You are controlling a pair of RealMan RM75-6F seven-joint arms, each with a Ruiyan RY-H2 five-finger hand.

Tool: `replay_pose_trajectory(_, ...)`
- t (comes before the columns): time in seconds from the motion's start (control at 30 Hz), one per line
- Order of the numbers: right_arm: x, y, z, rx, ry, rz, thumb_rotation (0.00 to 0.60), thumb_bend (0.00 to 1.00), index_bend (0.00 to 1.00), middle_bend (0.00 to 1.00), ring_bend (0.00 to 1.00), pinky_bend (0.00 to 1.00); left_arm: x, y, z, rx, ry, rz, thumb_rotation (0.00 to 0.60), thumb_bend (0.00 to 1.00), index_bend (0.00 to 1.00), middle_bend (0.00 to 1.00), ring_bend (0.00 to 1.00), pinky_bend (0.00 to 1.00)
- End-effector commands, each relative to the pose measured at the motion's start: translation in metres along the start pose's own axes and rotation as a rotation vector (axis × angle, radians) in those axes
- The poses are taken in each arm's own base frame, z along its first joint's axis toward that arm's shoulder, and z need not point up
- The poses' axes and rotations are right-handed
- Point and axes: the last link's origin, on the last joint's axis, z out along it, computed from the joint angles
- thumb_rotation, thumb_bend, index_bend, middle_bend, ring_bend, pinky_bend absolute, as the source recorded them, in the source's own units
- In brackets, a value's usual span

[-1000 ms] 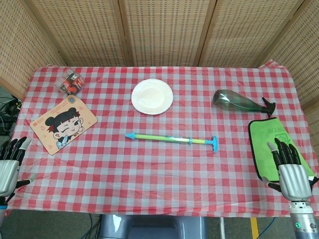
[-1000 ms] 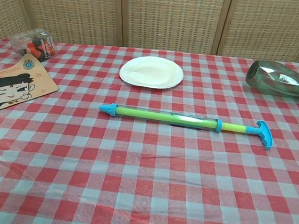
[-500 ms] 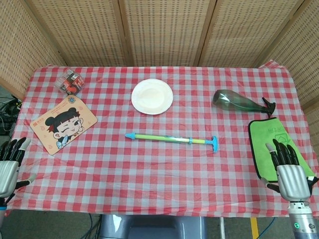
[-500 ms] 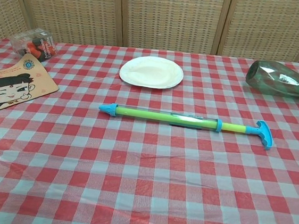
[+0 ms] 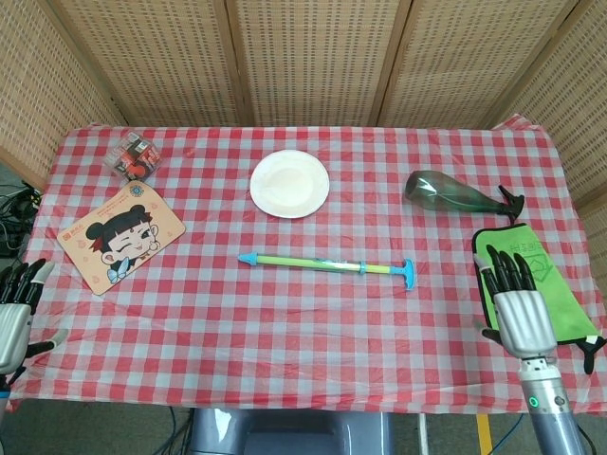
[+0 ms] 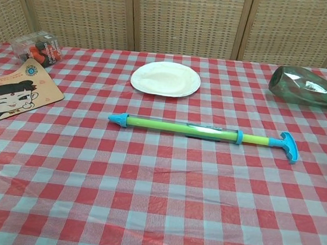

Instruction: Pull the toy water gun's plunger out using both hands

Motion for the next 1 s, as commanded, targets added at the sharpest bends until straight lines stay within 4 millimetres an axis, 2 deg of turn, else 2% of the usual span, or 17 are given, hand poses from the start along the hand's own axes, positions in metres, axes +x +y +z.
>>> replay_pose_trajectory(0.03,-0.001,-0.029,0.035,0.039,0.007,-0.011,0.600,0.19,0.18,0.48,0.45,0.35,-0.001,-0.001,0.001,0.004,-0.001,-0.002,0.600,0.13,0.00,0.00,0.00,0.00)
replay_pose_trajectory(0.1,-0.008,-0.045,0.058,0.054,-0.025,-0.032,0.600,0.19,0.24,0.63,0.60,0.44,-0.002,-0.002,0.002,0.007,-0.005,-0.005,0.600,0.13,0.00,0.00,0.00,0.00)
replay_pose_trajectory(0.17,-0.013,-0.053,0.069,0.050,-0.045,-0.040,0.600,0.19,0.30,0.79,0.76,0.53,-0.002,-0.003,0.003,0.008,-0.008,-0.008,0.600,0.13,0.00,0.00,0.00,0.00)
replay_pose_trajectory(0.23,-0.020,-0.063,0.080,0.048,-0.077,-0.038,0.600,0.20,0.35,0.88,0.85,0.58,-0.001,-0.003,0.004,0.009,-0.007,-0.015,0.600,0.13,0.00,0.00,0.00,0.00)
replay_pose_trajectory(0.33,-0.033,-0.077,0.095,0.045,-0.126,-0.049,0.600,0.23,0.40,0.97,0.93,0.64,0.001,-0.005,0.005,0.012,0.002,-0.021,0.600,0.13,0.00,0.00,0.00,0.00)
replay_pose_trajectory(0.43,-0.046,-0.089,0.108,0.033,-0.174,-0.044,0.600,0.30,0.43,1.00,0.99,0.68,0.001,-0.007,0.006,0.016,0.003,-0.028,0.600,0.13,0.00,0.00,0.00,0.00)
replay_pose_trajectory(0.6,-0.067,-0.108,0.127,0.016,-0.252,-0.047,0.600,0.40,0.43,1.00,1.00,0.72,-0.001,-0.009,0.009,0.023,-0.014,-0.036,0.600,0.13,0.00,0.00,0.00,0.00)
replay_pose_trajectory(0.77,-0.082,-0.117,0.136,-0.002,-0.293,-0.049,0.600,0.42,0.43,1.00,1.00,0.72,-0.002,-0.013,0.012,0.033,-0.025,-0.044,0.600,0.13,0.00,0.00,0.00,0.00)
replay_pose_trajectory(1.0,-0.098,-0.119,0.140,-0.020,-0.324,-0.055,0.600,0.43,0.44,1.00,1.00,0.72,-0.003,-0.015,0.015,0.039,-0.033,-0.049,0.600,0.13,0.00,0.00,0.00,0.00)
